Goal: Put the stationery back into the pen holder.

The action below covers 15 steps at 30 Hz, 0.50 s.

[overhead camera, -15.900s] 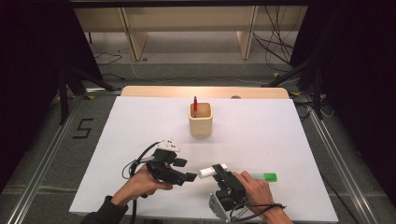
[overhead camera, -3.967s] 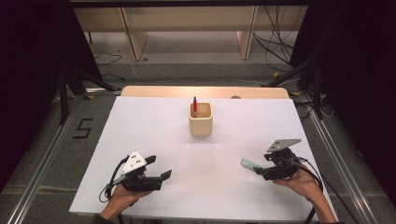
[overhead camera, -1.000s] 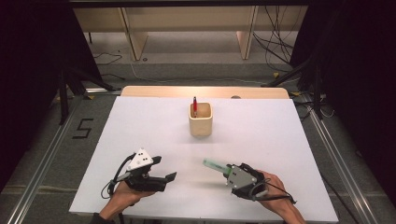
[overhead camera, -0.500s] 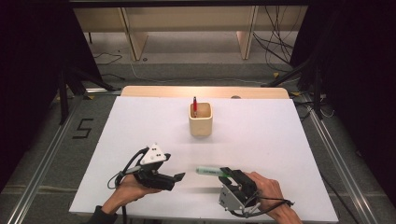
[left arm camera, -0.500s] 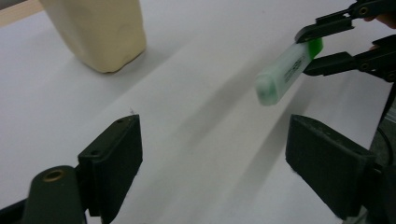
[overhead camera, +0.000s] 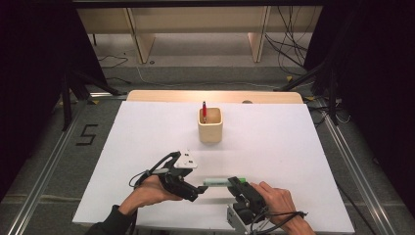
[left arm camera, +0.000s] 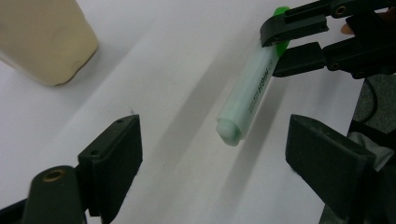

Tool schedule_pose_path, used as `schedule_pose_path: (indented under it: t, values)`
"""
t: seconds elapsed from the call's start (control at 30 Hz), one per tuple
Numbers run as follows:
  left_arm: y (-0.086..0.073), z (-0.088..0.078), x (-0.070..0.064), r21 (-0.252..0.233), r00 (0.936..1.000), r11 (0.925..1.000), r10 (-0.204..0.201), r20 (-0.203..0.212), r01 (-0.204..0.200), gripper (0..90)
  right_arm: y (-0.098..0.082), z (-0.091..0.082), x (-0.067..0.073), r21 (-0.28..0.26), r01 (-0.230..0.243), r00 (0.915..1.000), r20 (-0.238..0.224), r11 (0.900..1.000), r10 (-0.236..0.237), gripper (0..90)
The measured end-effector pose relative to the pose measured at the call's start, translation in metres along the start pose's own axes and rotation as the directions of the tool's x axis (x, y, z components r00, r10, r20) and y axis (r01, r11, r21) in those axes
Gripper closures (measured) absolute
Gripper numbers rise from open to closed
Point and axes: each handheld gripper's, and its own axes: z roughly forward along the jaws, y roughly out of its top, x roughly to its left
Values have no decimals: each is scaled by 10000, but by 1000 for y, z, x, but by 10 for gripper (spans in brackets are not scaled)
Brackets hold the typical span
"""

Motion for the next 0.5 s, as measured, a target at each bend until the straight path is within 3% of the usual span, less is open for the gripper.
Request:
schedule_pose_path:
  t: [0.13, 0.3, 0.5]
  values:
    - [6, 4, -3, 201, 9998, 9997, 166, 107, -168, 192, 2, 0, 2, -70, 171, 9997, 181, 9998, -169, 673]
    - [12, 11, -7, 550, 9978, 9970, 520, 406, -542, 222, 5, -1, 6, -261, 954, 9941, 539, 9951, -939, 673]
    - [17, 18, -10, 996, 9950, 9918, 738, 666, -802, 247, 8, -2, 10, -161, 1363, 9891, 594, 9905, -1351, 673]
